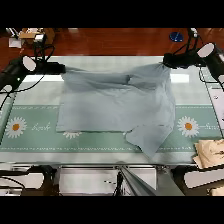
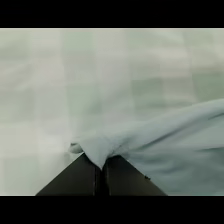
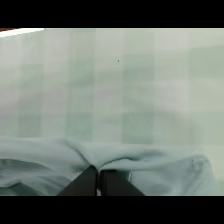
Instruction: Fold the shirts.
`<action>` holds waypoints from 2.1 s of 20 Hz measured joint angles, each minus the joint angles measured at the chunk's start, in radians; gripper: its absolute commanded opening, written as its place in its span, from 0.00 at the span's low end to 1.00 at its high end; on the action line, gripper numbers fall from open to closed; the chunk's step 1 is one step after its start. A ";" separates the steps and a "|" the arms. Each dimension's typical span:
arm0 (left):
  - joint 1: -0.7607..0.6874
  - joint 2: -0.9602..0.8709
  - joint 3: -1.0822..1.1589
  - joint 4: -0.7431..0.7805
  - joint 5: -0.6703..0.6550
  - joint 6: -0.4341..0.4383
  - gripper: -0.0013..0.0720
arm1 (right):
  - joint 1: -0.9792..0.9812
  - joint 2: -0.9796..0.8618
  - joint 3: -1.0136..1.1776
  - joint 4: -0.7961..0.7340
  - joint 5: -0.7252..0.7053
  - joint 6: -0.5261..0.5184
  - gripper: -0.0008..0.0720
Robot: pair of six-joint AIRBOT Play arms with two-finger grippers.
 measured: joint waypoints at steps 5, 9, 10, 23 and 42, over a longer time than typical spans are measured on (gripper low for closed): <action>0.042 -0.004 0.034 0.036 -0.303 -0.024 0.05 | 0.002 0.037 0.000 -0.100 0.299 0.061 0.04; 0.051 -0.012 0.043 0.040 -0.443 -0.055 0.05 | 0.029 0.044 -0.013 -0.210 0.467 0.120 0.05; 0.052 -0.015 0.043 0.040 -0.465 -0.061 0.14 | 0.035 0.040 -0.015 -0.225 0.478 0.128 0.26; 0.185 0.164 -0.273 0.005 -0.801 -0.075 0.81 | -0.171 0.301 -0.313 -0.270 0.644 -0.046 0.66; 0.206 0.049 -0.505 -0.274 -0.687 0.088 0.05 | -0.331 0.411 -0.546 0.046 0.616 -0.219 0.66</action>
